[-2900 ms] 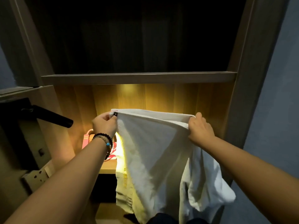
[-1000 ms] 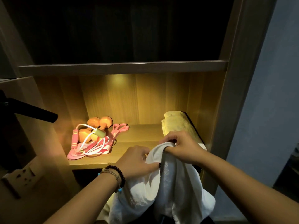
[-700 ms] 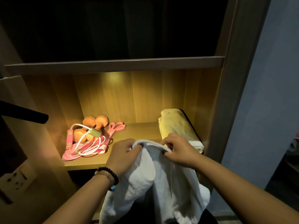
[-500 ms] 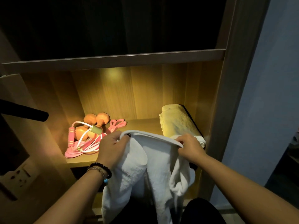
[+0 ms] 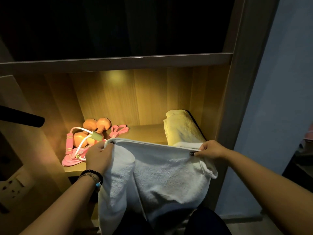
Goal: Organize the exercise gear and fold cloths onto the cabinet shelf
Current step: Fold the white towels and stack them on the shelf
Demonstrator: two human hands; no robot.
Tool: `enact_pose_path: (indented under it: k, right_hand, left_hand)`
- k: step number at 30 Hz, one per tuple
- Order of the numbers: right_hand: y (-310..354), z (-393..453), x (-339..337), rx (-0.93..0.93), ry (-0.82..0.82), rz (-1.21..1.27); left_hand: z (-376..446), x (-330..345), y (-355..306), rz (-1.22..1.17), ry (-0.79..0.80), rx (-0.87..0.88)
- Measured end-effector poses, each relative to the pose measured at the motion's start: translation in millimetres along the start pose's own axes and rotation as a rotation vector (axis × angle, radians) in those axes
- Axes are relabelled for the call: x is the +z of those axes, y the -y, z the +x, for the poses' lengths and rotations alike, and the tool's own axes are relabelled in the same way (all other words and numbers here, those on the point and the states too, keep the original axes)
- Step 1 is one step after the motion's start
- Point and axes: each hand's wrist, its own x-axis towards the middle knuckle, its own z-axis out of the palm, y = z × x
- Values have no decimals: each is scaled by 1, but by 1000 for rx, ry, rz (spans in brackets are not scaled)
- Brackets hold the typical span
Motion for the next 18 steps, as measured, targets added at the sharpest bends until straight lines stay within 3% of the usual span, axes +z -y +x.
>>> enact_pose_path:
  k: [3,5,8,10,14,16,18]
  right_hand:
    - [-6,-3,-6,70,52,-106]
    - [-7,-4,-5,85,-22,-346]
    - [-9,-3,-4,129,-153,-428]
    - [-12,-2,-7,203,-164,-291]
    - [-6,3,-10,375,-67,301]
    - [1,4,-11,374,-58,384]
    - [4,4,-16,339,-97,296]
  left_hand:
    - [1,10,1,25,-6,-21]
    - [1,17,-1,32,9,-4]
    - [4,22,0,62,1,7]
    - [10,22,4,100,-18,-16]
    - [17,24,12,169,-45,-41]
    - [21,22,14,226,-73,-47]
    - [26,16,18,243,-76,-72]
